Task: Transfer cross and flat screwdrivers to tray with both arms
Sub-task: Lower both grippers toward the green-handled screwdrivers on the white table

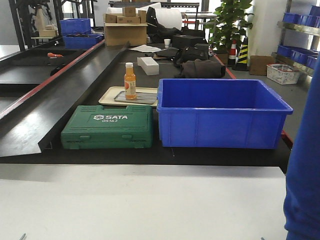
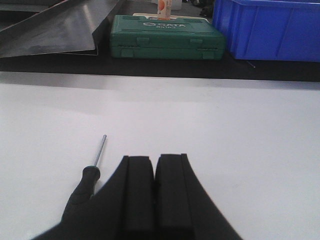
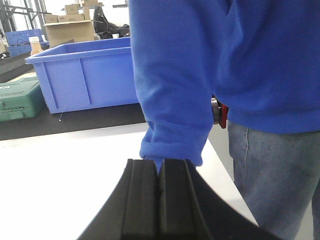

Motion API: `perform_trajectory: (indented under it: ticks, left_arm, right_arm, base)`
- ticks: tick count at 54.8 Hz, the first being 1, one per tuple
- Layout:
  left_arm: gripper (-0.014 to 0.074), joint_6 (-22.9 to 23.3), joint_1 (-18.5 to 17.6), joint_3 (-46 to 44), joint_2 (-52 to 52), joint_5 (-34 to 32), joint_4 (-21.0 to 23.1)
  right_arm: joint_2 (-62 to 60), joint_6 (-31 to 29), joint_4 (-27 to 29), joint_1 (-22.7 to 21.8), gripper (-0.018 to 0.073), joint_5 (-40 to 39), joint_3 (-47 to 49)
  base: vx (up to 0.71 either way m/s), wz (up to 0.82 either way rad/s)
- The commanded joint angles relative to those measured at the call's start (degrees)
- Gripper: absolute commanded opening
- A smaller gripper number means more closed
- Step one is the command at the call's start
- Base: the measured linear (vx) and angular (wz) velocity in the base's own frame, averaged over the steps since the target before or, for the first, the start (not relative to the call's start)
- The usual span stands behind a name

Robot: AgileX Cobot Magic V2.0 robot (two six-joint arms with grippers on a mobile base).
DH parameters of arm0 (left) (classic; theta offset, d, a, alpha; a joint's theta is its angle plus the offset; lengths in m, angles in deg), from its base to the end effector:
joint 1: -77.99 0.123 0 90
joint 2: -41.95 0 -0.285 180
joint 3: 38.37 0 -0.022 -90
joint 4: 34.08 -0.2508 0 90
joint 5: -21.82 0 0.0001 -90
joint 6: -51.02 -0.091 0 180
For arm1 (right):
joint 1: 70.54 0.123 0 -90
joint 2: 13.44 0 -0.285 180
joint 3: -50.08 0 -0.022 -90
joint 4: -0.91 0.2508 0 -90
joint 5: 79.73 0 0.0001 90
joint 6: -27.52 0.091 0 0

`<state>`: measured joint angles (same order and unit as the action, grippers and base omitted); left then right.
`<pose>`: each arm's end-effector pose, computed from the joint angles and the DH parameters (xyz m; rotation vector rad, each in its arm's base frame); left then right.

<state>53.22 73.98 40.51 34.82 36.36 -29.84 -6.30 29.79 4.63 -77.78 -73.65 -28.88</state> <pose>0.0551 -0.0056 0.1811 -0.0216 1.7564 -0.1475 0.0565 -0.0065 0.1939 0.1797 1.5986 -0.0117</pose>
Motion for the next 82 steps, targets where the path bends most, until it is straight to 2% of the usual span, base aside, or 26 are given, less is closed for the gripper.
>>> perform_trajectory:
  ticks: [1,31,32,42,50,54,58,63,69,76,82]
  left_arm:
    - [-0.0006,-0.02,-0.01,-1.64,0.72,-5.25,0.08]
    - [-0.0006,0.08,-0.01,-1.66,0.72,-9.38,0.13]
    - [-0.0006,0.08,-0.01,-1.66,0.72,-12.81,0.13]
    - [-0.0006,0.08,-0.01,-1.66,0.72,-21.4,0.13]
    - [-0.0003,0.08,-0.01,-3.96,0.72,-27.4,0.13]
    - [-0.0001,-0.03,-0.01,-7.49,0.67,-26.99,0.13]
    - [0.0007,-1.78,-0.01,-13.1,-0.17,-24.75,0.08]
    - [0.003,-4.79,-0.01,-20.14,-3.73,-18.82,0.08]
    - [0.0075,-7.47,-0.01,-27.07,-11.2,-13.55,0.08]
    - [0.0159,-7.58,-0.01,-31.26,-19.87,-12.75,0.08]
    - [0.0271,-7.46,-0.01,-31.56,-26.19,-11.79,0.13]
  right_arm:
    - [-0.11,-0.25,-0.15,-0.32,-0.0008,-4.93,-0.43]
    - [-0.11,-0.25,-0.15,-0.32,-0.0008,-4.93,-0.43]
    - [-0.11,-0.25,-0.15,-0.33,-0.0008,-5.3,-0.43]
    - [-0.11,-0.27,-0.21,-0.33,-0.0008,-8.97,-0.43]
    - [-0.07,-0.28,-0.21,-0.24,-0.0008,-17.27,0.9]
    - [0.71,-0.28,-0.76,-0.24,-0.0008,-15.19,4.92]
    - [3.87,-0.28,-3.72,-0.24,-0.0008,-9.0,12.03]
    - [9.31,-0.34,-8.27,-0.24,-0.0007,-3.46,19.73]
    - [15.97,-0.29,-10.84,-0.24,-0.0003,0.09,26.11]
    - [23.24,-0.12,-10.74,-0.24,0.0026,3.29,29.29]
    - [28.26,0.64,-10.74,-0.24,0.0097,4.34,29.36]
  base:
    - [0.0,0.0]
    - [0.0,0.0]
    - [0.0,0.0]
    - [0.0,0.0]
    - [0.0,0.0]
    - [0.0,0.0]
    - [0.0,0.0]
    - [0.0,0.0]
    - [0.0,0.0]
    - [0.0,0.0]
    - [0.0,0.0]
